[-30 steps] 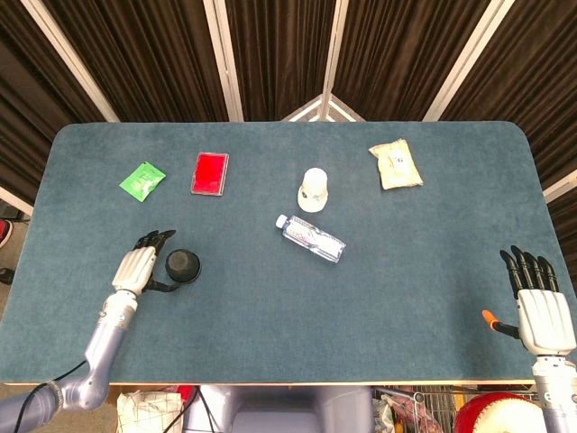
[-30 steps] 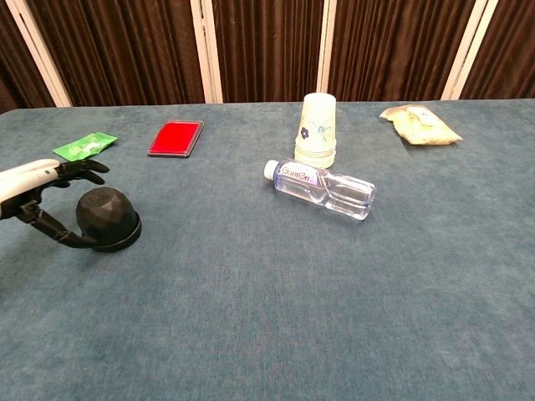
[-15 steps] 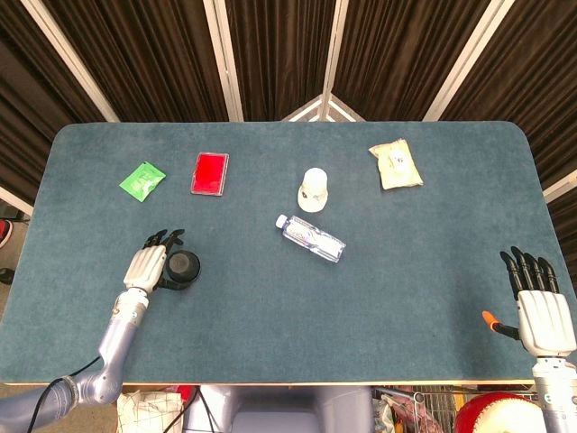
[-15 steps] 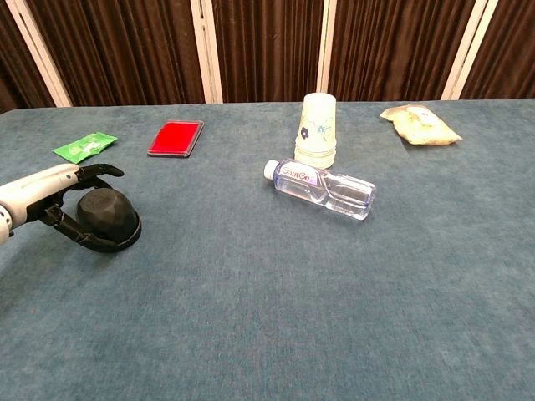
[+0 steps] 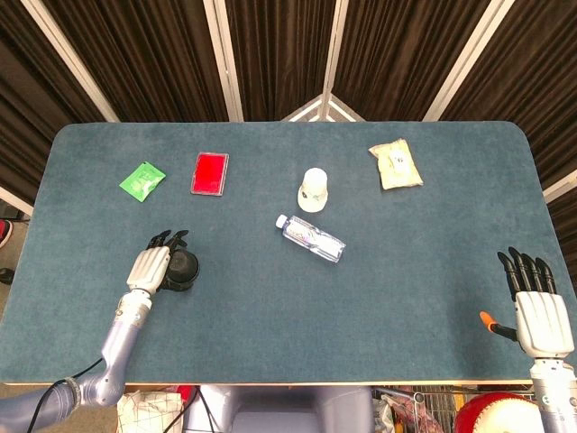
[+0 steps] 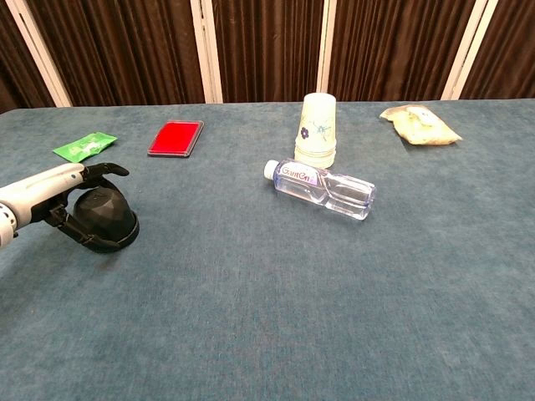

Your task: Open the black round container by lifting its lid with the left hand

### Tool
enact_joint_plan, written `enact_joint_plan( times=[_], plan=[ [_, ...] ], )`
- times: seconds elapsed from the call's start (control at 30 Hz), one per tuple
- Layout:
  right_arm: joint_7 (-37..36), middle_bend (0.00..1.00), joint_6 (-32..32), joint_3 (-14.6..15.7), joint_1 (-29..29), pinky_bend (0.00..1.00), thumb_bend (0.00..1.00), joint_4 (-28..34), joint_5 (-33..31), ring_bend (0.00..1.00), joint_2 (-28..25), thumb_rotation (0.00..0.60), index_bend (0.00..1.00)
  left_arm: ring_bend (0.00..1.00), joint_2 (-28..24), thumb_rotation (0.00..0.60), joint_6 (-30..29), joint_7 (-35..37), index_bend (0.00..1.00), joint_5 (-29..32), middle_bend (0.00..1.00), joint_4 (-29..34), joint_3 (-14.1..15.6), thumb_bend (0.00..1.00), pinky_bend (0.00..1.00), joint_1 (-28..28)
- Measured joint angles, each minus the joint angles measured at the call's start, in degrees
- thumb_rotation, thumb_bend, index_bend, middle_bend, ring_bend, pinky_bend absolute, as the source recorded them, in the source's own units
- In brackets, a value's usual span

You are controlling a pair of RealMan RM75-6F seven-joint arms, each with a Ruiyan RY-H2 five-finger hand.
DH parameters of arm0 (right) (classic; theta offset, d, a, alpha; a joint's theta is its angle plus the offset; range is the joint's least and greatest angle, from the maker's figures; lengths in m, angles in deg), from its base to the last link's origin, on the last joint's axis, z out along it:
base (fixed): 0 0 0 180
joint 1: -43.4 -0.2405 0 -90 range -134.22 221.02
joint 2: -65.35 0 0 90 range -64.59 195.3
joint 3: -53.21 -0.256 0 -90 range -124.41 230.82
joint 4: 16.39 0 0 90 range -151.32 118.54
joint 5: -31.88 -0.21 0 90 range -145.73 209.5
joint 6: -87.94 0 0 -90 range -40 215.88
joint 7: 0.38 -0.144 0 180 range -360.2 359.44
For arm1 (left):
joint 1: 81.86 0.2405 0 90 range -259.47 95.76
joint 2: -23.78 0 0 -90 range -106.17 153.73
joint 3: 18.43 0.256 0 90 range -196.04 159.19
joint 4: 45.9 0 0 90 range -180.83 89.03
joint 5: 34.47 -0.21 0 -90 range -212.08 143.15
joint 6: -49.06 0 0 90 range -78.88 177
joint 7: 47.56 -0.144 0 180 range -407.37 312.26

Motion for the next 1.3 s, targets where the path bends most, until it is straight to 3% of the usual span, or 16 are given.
enact_joint_plan(
  times=[0.5,1.03,1.13,1.3],
  plan=[
    [0.11,0.00,-0.86,-0.25,-0.19,0.01,0.18,0.54,-1.08,0.00,-0.28,0.600,0.03,0.00,-0.18,0.600,-0.95,-2.48,0.11,0.30,0.29,0.38,0.70,0.09,0.00,0.19],
    [-0.18,0.00,-1.54,-0.14,-0.13,0.01,0.18,0.95,-1.78,0.00,-0.59,0.600,0.04,0.00,0.67,0.600,-1.07,-5.50,0.12,2.27,0.25,-0.89,0.81,0.09,0.00,0.18],
    [-0.35,0.00,-1.61,-0.09,-0.08,0.01,0.18,0.98,-1.76,0.00,-0.70,0.600,0.05,0.00,0.69,0.600,-1.09,-5.80,0.19,2.18,0.29,-0.81,0.89,0.13,0.00,0.13],
    [-0.01,0.00,-1.89,-0.26,-0.26,0.01,0.18,1.40,-2.13,0.00,-0.72,0.600,0.05,0.00,0.90,0.600,-2.29,-5.77,0.36,1.40,0.38,-0.41,0.68,0.31,0.00,0.17]
  ],
)
